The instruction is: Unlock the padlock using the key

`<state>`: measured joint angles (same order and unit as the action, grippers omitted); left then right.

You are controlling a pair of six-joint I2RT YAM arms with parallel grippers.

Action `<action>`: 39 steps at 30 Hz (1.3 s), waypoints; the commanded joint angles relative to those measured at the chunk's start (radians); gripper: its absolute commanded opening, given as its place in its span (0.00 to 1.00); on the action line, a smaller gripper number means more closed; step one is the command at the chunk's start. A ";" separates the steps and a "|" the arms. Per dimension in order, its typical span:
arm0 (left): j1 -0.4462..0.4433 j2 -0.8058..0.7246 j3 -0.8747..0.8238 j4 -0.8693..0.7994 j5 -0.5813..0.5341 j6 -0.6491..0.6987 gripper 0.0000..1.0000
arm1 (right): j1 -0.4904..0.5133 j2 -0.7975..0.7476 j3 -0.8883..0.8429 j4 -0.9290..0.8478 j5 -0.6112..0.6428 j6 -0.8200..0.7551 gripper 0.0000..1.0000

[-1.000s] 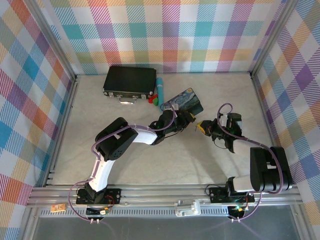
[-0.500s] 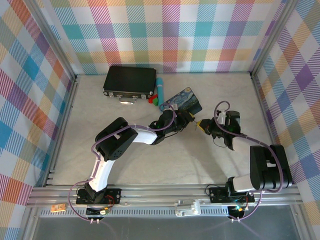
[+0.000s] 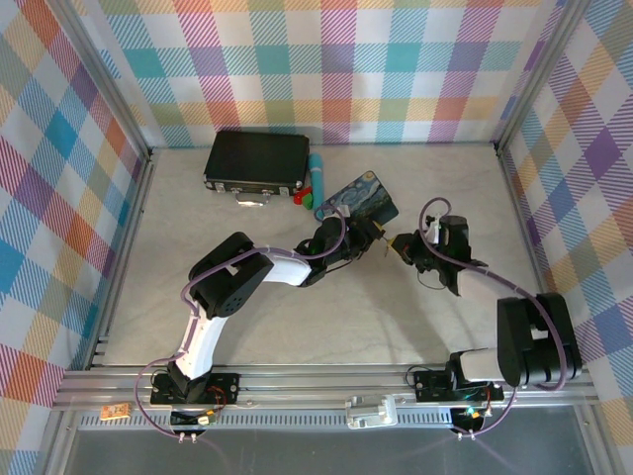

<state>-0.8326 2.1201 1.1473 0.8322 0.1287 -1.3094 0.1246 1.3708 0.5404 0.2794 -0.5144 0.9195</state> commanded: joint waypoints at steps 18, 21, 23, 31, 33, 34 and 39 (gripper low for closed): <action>-0.072 -0.009 0.049 0.098 0.248 0.025 0.00 | -0.039 0.098 0.046 0.228 -0.125 0.254 0.00; -0.067 0.016 0.039 0.174 0.258 0.068 0.00 | -0.050 0.131 0.055 0.262 -0.180 0.376 0.00; -0.062 0.029 0.027 0.203 0.266 0.113 0.00 | -0.063 0.169 0.079 0.308 -0.268 0.470 0.00; -0.064 0.150 0.018 0.498 0.297 0.190 0.00 | -0.079 0.289 0.057 0.842 -0.362 1.076 0.00; -0.065 0.156 0.019 0.496 0.285 0.216 0.00 | -0.079 0.307 0.034 0.966 -0.312 1.213 0.00; -0.064 0.159 0.023 0.496 0.281 0.220 0.00 | -0.079 0.317 0.026 1.020 -0.286 1.264 0.00; -0.063 0.180 0.067 0.457 0.299 0.218 0.00 | -0.077 0.367 0.000 1.127 -0.213 1.344 0.00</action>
<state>-0.8021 2.2784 1.1885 1.2625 0.1459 -1.1408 0.0185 1.7344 0.5163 1.1156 -0.8288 2.0006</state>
